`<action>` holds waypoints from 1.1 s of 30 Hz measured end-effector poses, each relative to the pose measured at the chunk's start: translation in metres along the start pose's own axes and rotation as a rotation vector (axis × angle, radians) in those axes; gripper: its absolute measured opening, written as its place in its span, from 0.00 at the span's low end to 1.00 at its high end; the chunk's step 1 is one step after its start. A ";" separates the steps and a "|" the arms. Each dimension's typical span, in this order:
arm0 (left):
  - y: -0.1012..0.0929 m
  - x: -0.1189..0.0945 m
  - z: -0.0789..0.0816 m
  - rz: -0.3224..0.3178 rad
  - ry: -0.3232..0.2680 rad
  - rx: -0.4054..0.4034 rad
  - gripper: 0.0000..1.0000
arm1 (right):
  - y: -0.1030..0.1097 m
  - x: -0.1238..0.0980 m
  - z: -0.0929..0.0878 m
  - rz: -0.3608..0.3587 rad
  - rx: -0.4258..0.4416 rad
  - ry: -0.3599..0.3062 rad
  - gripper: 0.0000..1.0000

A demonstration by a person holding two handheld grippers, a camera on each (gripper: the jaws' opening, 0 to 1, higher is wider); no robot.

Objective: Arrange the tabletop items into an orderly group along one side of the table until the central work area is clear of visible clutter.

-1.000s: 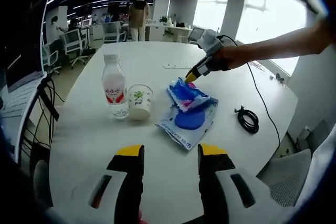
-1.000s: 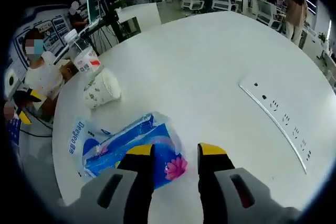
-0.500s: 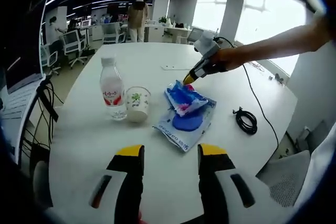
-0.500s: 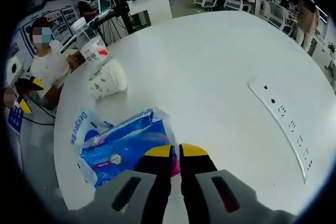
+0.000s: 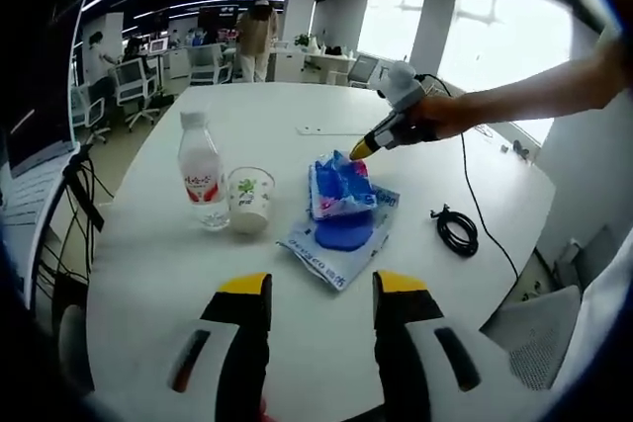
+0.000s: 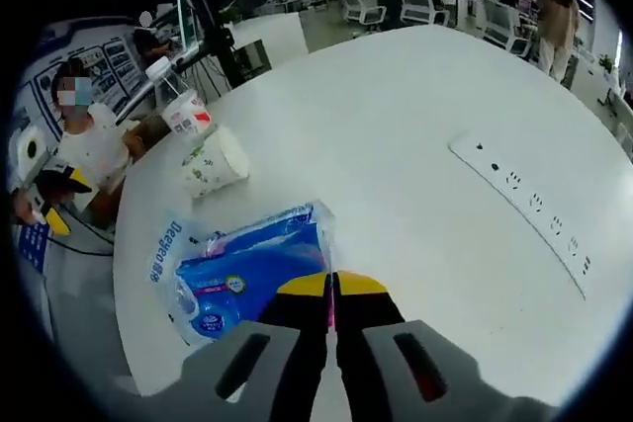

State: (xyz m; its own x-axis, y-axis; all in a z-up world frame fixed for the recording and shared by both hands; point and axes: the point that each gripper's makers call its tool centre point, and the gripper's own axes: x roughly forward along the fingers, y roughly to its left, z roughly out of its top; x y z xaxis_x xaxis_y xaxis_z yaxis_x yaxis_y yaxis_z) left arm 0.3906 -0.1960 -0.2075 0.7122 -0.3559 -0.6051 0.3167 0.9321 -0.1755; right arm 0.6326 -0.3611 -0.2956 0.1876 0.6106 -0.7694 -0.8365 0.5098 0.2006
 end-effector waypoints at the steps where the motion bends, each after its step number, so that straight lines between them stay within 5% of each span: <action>1: -0.001 0.000 0.000 -0.002 -0.003 0.000 0.40 | -0.002 -0.002 -0.004 -0.009 -0.006 0.005 0.00; 13: -0.007 -0.002 -0.005 -0.026 -0.002 -0.004 0.40 | 0.024 -0.040 -0.043 -0.072 0.108 -0.033 0.00; 33: -0.020 0.002 -0.017 -0.091 0.016 0.003 0.40 | 0.048 -0.065 -0.083 -0.124 0.232 -0.083 0.00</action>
State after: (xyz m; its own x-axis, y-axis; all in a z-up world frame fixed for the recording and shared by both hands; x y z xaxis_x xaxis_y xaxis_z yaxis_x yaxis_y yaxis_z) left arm 0.3751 -0.2146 -0.2186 0.6704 -0.4384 -0.5987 0.3822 0.8956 -0.2278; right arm 0.5370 -0.4266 -0.2864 0.3307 0.5778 -0.7462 -0.6662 0.7029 0.2491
